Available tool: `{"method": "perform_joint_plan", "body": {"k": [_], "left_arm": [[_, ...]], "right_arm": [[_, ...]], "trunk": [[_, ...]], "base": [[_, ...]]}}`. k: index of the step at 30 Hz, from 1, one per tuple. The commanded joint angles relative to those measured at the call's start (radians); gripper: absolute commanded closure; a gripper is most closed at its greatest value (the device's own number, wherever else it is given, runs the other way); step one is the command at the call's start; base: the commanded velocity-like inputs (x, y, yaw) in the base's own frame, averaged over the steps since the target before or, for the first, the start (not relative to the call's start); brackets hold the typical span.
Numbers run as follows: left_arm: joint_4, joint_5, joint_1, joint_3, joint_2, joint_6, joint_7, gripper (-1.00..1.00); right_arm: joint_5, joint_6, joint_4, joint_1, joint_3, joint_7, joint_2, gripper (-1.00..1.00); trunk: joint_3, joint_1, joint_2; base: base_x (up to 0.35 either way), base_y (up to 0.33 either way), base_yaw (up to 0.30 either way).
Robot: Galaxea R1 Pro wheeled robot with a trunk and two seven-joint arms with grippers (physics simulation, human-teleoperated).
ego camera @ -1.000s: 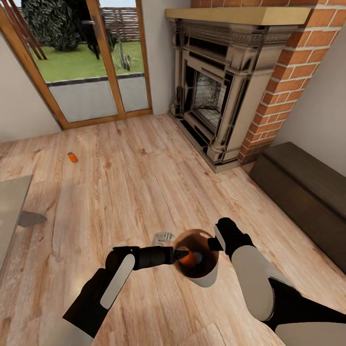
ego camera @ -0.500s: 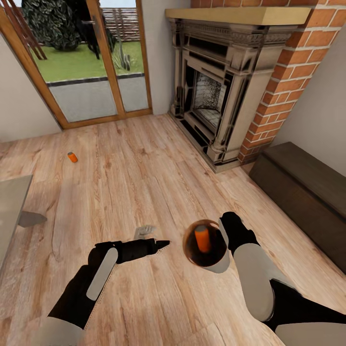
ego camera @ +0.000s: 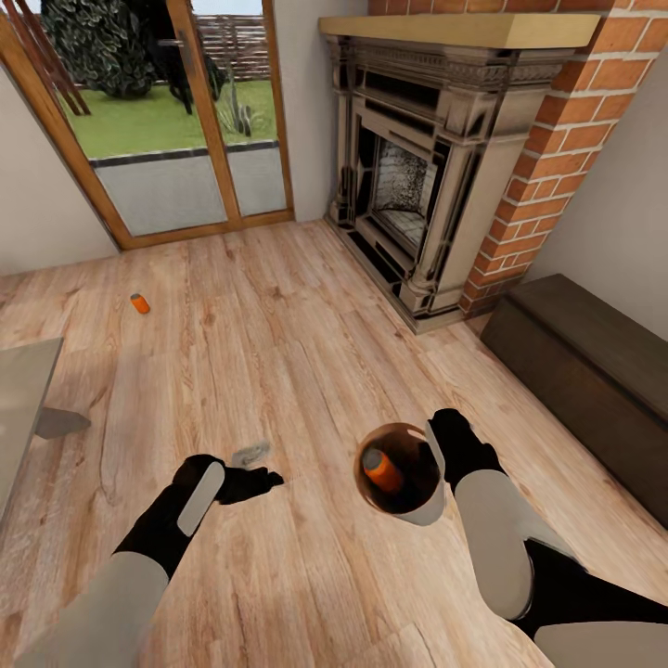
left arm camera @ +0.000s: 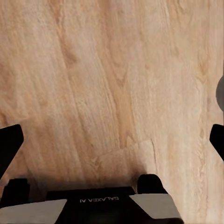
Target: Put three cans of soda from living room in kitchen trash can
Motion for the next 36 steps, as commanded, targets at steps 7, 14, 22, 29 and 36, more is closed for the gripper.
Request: {"method": "perform_joint_plan", "body": {"k": [7, 14, 22, 29, 36], "left_arm": [[0.05, 0.004, -0.025, 0.001, 0.0, 0.002, 0.157, -1.0], [0.047, 0.003, -0.027, 0.001, 0.001, 0.011, 0.204, -1.0], [-0.001, 0.003, -0.025, -0.002, 0.0, 0.012, 0.22, -1.0], [-0.043, 0.005, -0.023, -0.008, 0.0, 0.012, 0.216, -1.0], [-0.094, 0.006, -0.021, -0.009, -0.001, 0.014, 0.215, -1.0]], "right_arm": [[-0.018, 0.007, 0.0, 0.0, 0.001, 0.134, 0.0, 1.0], [-0.018, 0.014, 0.0, 0.0, 0.002, 0.26, 0.0, 1.0], [-0.018, 0.016, 0.0, -0.002, 0.002, 0.329, -0.007, 1.0], [-0.015, 0.017, 0.002, -0.001, 0.006, 0.363, -0.007, 1.0], [-0.012, 0.017, 0.002, -0.001, 0.007, 0.369, -0.008, 1.0]], "trunk": [[0.0, 0.0, 0.0], [0.0, 0.0, 0.0], [0.0, 0.0, 0.0], [0.0, 0.0, 0.0], [0.0, 0.0, 0.0]], "base": [[0.0, 0.0, 0.0], [0.0, 0.0, 0.0], [0.0, 0.0, 0.0], [0.0, 0.0, 0.0], [0.0, 0.0, 0.0]]}}
